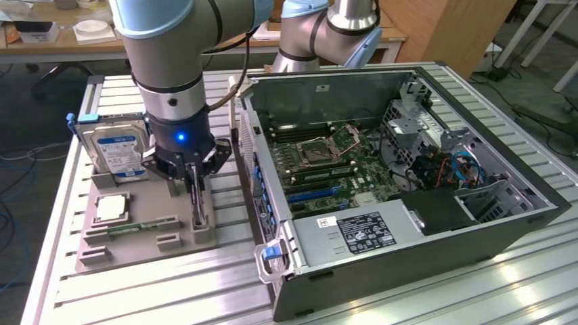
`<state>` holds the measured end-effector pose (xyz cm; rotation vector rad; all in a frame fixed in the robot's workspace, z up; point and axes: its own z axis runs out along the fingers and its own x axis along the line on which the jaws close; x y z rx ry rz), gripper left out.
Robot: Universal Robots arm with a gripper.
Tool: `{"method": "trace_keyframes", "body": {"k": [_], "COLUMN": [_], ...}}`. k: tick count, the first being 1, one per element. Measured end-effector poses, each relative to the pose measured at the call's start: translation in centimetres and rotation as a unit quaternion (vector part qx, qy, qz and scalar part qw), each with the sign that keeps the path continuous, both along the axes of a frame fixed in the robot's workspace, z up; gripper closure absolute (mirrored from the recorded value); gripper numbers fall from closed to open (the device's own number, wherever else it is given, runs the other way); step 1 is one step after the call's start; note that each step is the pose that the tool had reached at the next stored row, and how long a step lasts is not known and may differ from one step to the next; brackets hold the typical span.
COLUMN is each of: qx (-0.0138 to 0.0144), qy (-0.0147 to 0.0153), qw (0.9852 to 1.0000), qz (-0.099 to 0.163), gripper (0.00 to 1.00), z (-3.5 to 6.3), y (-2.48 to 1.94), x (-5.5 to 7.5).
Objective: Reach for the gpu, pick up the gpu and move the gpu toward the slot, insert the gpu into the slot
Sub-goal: 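Pick up the gpu and move the gpu toward the slot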
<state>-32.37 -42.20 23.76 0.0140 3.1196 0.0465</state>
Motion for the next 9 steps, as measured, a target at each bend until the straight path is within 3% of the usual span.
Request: {"method": "trace_keyframes", "body": {"k": [9], "qx": [-0.0001], "qy": [0.0001], "qw": [1.0000], "qz": [0.000], "gripper": [0.73], "z": [0.01], "y": [0.00], "x": [0.00]}}
